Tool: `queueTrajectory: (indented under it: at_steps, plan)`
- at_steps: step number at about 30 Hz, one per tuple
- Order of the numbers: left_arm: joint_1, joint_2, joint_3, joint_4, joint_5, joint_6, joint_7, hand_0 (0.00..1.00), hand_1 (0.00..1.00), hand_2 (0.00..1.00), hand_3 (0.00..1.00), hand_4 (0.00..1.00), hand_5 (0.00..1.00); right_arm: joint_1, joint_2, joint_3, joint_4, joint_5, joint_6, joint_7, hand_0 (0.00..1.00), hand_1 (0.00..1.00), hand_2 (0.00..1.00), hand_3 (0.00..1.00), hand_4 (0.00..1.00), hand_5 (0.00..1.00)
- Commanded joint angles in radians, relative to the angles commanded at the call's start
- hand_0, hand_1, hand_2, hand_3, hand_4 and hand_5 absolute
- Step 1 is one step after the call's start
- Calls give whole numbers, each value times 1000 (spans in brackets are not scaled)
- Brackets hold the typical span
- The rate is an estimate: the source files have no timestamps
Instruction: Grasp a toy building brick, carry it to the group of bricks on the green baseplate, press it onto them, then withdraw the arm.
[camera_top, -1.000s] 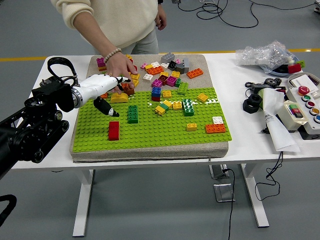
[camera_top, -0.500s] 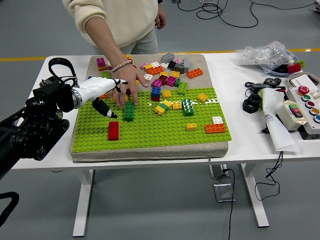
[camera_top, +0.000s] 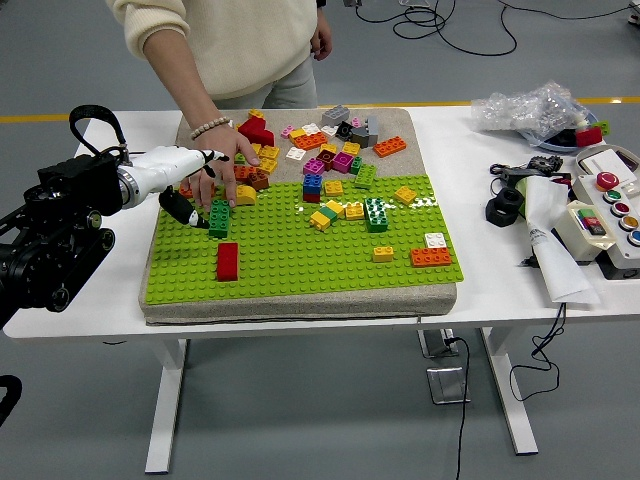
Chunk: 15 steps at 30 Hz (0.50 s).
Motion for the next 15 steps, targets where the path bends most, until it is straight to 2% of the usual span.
queueTrajectory:
  at_steps: [8, 15]
  plan:
    - [-7, 1, 8, 37, -2, -3, -7, 956, 907, 734, 886, 998, 158, 1, -1, -1, 0, 2, 0, 0, 776, 706, 749, 766, 998, 776]
    - [-19, -8, 23, 75, -14, 11, -20, 955, 907, 731, 875, 998, 151, 2, -1, -1, 0, 2, 0, -1, 777, 705, 749, 766, 998, 776]
